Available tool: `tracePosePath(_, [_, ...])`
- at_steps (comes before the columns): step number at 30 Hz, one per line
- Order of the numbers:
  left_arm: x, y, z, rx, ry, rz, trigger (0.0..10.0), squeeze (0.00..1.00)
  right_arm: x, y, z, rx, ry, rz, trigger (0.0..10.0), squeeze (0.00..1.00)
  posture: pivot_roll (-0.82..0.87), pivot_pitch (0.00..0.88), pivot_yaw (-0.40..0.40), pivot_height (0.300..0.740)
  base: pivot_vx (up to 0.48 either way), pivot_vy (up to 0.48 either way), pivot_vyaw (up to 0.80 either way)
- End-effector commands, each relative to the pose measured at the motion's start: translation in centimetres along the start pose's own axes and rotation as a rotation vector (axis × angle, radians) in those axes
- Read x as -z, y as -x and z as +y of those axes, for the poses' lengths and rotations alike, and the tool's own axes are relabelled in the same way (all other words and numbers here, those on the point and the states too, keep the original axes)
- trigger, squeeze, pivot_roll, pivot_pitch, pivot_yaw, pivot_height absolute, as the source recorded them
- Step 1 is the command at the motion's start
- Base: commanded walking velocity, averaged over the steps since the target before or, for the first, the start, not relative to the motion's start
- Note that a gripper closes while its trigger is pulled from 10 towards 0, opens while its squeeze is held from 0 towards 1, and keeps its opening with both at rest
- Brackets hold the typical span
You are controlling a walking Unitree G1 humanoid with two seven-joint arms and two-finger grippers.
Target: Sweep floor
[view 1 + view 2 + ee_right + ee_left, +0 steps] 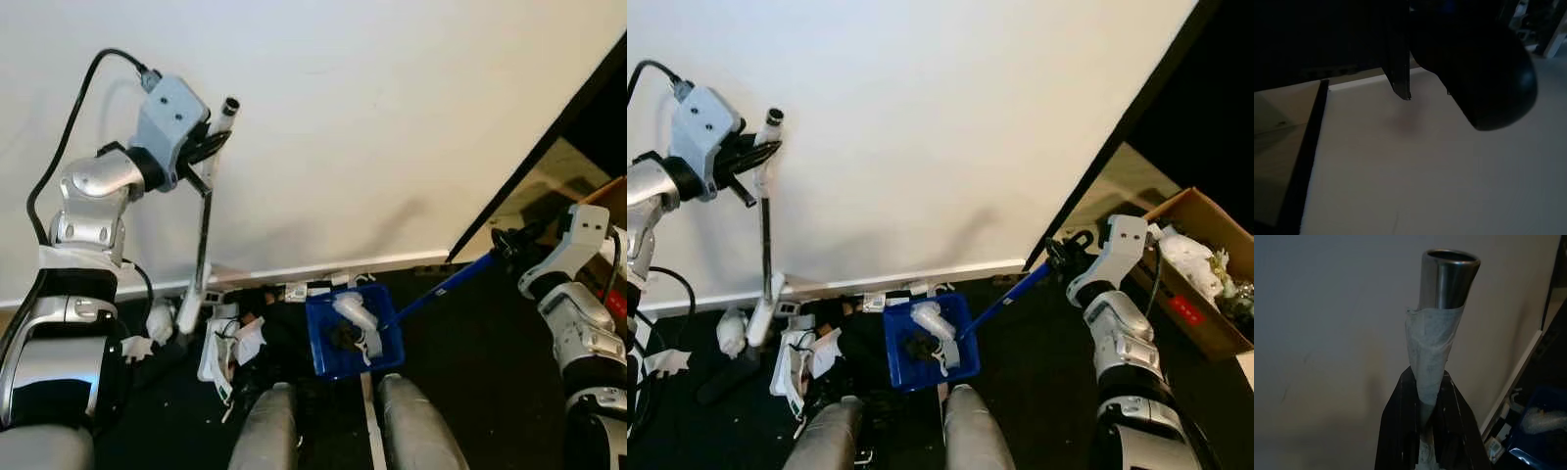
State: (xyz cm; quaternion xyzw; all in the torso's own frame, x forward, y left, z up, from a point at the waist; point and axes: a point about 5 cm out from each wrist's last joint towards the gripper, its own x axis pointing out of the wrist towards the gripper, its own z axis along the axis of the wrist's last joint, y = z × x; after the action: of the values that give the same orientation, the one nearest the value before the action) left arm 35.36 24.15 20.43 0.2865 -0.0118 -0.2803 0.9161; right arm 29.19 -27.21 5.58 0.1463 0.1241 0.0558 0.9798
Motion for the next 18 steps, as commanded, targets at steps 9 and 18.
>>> tracePosePath(9, [1.1, 1.0, -0.8, -0.094, 0.154, -0.064, 10.0, 0.00, 0.7, 0.6, -0.2, -0.082, -0.283, -0.006, 10.0, 0.00, 0.02, 0.077, 0.058, 0.740, 0.000, 0.000, 0.00])
tracePosePath(18, [3.4, 2.4, -2.4, -0.121, 0.197, -0.004, 10.0, 0.00, -0.3, 1.0, -0.9, -0.065, -0.203, -0.015, 10.0, 0.00, 0.03, 0.064, 0.050, 0.740, 0.000, 0.000, 0.00])
